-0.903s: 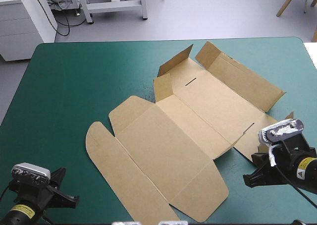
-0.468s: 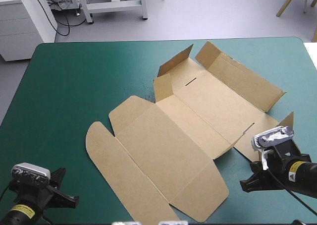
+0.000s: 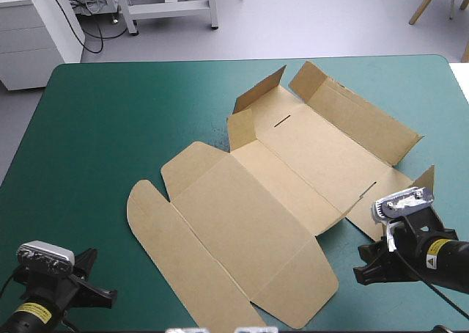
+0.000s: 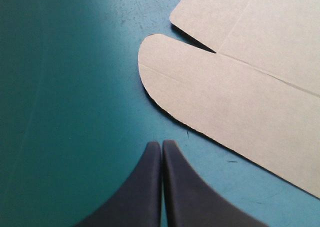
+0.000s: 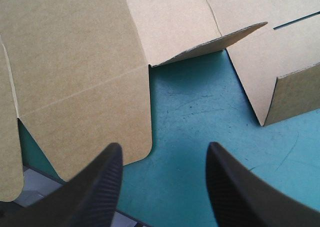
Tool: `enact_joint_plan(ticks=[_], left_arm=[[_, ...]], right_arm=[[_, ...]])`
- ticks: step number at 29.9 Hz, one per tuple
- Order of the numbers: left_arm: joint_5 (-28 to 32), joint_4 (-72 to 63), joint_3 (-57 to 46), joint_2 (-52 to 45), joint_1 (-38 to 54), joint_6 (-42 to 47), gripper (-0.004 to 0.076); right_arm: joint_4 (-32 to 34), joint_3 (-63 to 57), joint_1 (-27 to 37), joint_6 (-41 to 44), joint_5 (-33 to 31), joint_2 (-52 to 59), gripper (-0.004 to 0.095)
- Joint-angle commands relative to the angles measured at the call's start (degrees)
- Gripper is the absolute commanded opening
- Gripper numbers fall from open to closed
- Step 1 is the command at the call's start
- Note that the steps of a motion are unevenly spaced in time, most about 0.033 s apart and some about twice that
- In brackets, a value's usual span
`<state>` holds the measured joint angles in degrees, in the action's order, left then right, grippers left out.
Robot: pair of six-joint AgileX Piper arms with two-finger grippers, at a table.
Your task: Fold the box
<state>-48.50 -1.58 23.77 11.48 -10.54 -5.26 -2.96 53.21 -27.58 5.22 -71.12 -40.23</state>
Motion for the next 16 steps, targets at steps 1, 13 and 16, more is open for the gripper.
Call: enact_joint_plan(ticks=[1,13,16], left_arm=[[3.64,-0.3,2.0,0.8,0.08,0.25,-0.001],[3.64,-0.3,2.0,0.8,0.08,0.25,-0.001],[3.64,-0.3,2.0,0.8,0.08,0.25,-0.001]], right_arm=[[-0.91,1.46,-0.03,-0.12,3.35,-0.16,0.0659],[-4.57,1.46,-0.03,9.29,4.79,-0.16,0.0688],[-1.77,1.46,-0.03,17.51,7.18,-0.16,0.0688]])
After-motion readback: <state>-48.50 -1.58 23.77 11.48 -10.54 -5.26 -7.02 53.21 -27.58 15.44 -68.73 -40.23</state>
